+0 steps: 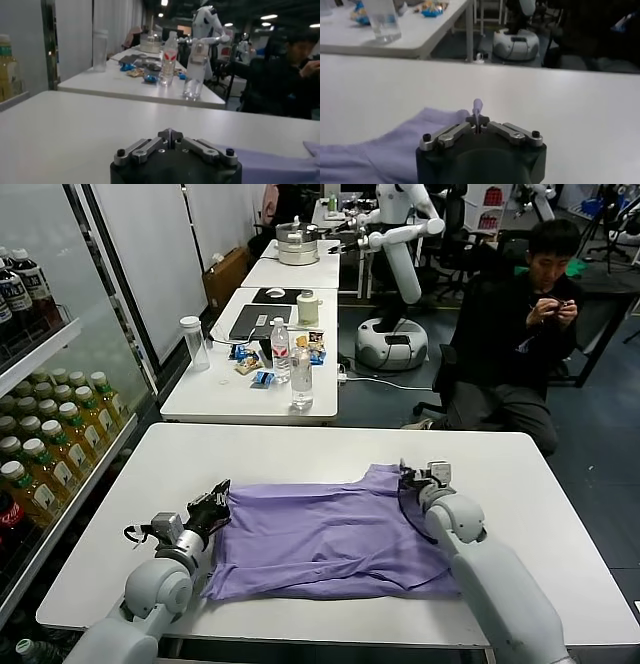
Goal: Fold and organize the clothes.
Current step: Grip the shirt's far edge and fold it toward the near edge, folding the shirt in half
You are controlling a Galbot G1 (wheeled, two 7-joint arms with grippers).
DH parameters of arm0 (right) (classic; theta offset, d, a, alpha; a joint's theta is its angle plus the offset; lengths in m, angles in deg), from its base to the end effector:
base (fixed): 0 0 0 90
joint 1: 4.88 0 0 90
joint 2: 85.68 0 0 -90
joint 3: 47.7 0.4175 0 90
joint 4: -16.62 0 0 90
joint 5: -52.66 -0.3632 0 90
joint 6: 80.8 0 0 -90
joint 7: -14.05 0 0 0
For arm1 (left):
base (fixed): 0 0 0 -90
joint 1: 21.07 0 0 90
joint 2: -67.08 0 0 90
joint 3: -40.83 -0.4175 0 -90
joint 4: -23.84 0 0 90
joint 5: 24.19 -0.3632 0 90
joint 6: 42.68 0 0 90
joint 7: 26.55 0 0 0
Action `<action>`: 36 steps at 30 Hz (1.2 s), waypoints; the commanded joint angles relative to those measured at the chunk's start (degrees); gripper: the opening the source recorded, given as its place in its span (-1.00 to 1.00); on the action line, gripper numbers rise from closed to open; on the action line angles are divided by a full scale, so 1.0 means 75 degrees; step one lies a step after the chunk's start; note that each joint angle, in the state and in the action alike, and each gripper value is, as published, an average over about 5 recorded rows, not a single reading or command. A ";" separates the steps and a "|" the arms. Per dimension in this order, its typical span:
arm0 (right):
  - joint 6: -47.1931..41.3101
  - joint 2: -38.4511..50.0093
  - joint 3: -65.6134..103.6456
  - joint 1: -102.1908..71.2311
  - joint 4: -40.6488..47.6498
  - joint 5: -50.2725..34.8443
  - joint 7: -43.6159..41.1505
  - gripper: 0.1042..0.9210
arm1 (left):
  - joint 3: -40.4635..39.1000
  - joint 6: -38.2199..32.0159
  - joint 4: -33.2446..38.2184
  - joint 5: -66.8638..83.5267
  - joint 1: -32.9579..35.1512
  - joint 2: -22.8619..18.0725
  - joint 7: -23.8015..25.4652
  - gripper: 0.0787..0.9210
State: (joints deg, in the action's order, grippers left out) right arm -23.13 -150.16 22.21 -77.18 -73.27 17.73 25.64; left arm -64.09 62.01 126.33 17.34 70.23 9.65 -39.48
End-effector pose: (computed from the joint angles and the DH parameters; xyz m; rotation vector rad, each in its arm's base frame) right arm 0.4560 -0.0676 -0.3070 0.2005 -2.7052 0.0334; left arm 0.3350 0.1055 -0.3425 -0.1934 -2.8588 0.1621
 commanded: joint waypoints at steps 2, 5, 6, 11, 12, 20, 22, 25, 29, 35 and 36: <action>-0.0039 0.0708 0.0720 -0.1382 -0.2345 -0.0050 0.0052 -0.97 | 0.0324 0.0076 0.1388 0.0096 0.1005 0.0236 0.0029 -0.93; -0.0093 0.0850 0.0971 -0.1995 -0.2823 -0.0028 0.0093 -0.97 | 0.0309 0.0216 0.1521 -0.0008 0.1233 0.0190 0.0031 -0.93; -0.0098 0.0892 0.1072 -0.2217 -0.2969 -0.0020 0.0103 -0.97 | 0.0307 0.0265 0.1548 -0.0051 0.1312 0.0177 0.0034 -0.93; -0.0105 0.0986 0.1580 -0.3134 -0.3508 0.0001 0.0143 -0.97 | 0.0354 0.0563 0.1620 -0.0222 0.1671 0.0160 0.0036 -0.93; -0.0105 0.0992 0.1674 -0.3271 -0.3575 0.0011 0.0149 -0.97 | 0.0374 0.0616 0.1628 -0.0237 0.1731 0.0165 0.0033 -0.93; -0.0108 0.0967 0.2174 -0.4027 -0.3832 0.0126 0.0200 -0.97 | 0.0584 0.1015 0.1584 -0.0319 0.2019 0.0218 0.0000 -0.93; -0.0109 0.0945 0.2214 -0.4134 -0.3831 0.0150 0.0209 -0.97 | 0.0597 0.1103 0.1582 -0.0374 0.2081 0.0215 0.0008 -0.93; -0.0108 0.0898 0.2197 -0.4190 -0.3746 0.0212 0.0219 -0.97 | 0.0580 0.1212 0.1569 -0.0494 0.2144 0.0184 0.0024 -0.93; -0.0106 0.0796 0.2037 -0.4078 -0.3521 0.0314 0.0237 -0.97 | 0.0530 0.1273 0.1460 -0.0725 0.2123 0.0125 0.0071 -0.93; -0.0111 0.0644 0.1643 -0.3782 -0.3158 0.0585 0.0230 -0.93 | 0.0463 0.1158 0.1348 -0.1135 0.2007 0.0048 0.0102 -0.87; -0.0111 0.0626 0.1597 -0.3752 -0.3126 0.0642 0.0224 -0.90 | 0.0454 0.1124 0.1354 -0.1214 0.2003 0.0025 0.0099 -0.83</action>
State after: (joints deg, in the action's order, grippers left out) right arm -23.96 -145.24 35.18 -104.41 -97.65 21.09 27.35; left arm -60.64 70.16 136.82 12.28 84.61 10.29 -38.79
